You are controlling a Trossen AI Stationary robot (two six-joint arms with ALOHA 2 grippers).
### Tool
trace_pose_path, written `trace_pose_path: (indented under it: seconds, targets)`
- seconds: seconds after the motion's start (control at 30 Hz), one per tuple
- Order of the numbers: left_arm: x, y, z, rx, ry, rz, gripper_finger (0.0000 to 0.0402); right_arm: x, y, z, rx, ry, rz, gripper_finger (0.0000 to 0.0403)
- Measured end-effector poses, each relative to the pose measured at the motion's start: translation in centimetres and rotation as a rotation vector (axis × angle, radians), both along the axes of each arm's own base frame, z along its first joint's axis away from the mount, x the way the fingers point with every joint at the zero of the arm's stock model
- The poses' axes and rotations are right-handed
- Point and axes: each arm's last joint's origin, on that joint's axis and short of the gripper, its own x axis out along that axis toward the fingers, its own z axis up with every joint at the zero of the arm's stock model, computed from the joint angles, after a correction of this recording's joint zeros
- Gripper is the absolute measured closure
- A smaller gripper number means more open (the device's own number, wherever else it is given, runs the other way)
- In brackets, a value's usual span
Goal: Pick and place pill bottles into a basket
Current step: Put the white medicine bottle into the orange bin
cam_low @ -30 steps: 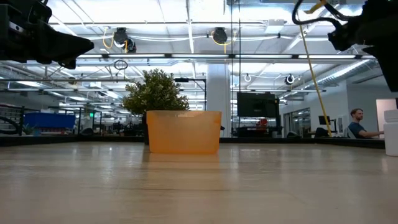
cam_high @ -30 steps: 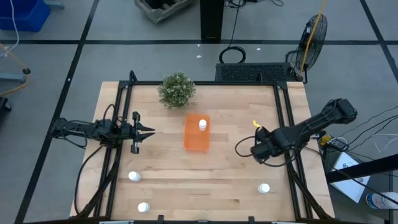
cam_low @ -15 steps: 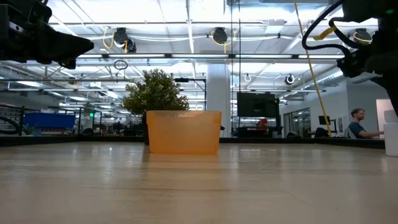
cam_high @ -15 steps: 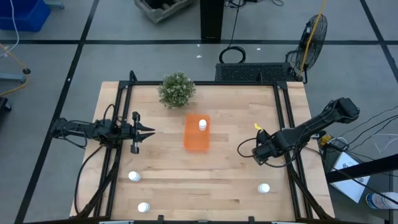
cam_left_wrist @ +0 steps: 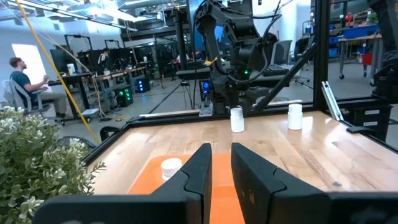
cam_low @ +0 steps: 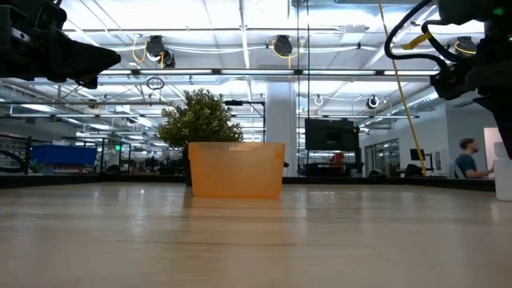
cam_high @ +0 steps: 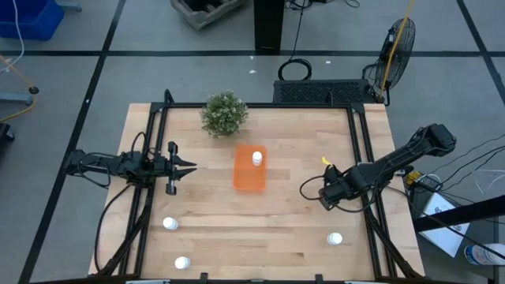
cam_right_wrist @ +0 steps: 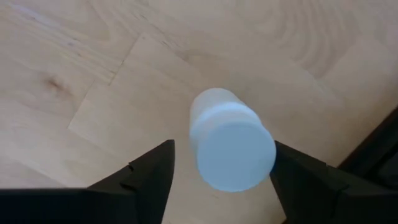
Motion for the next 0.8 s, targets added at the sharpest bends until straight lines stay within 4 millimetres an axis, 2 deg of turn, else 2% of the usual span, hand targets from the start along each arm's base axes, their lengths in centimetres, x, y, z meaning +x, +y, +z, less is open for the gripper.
trace_pose_path:
  seconds: [0.33,0.63,0.8]
  targets:
    - [0.0,0.0,0.0,0.0,0.0,0.0,0.0334,0.2,0.2,0.0,0.028,-0.019,0.001,0.0256]
    - [0.0,0.0,0.0,0.0,0.0,0.0,0.0334,1.5,0.3,0.1,0.05,-0.146,0.048,0.024]
    - [0.0,0.0,0.0,0.0,0.0,0.0,0.0334,3.0,-0.1,0.3,0.022,-0.287,0.102,0.0255]
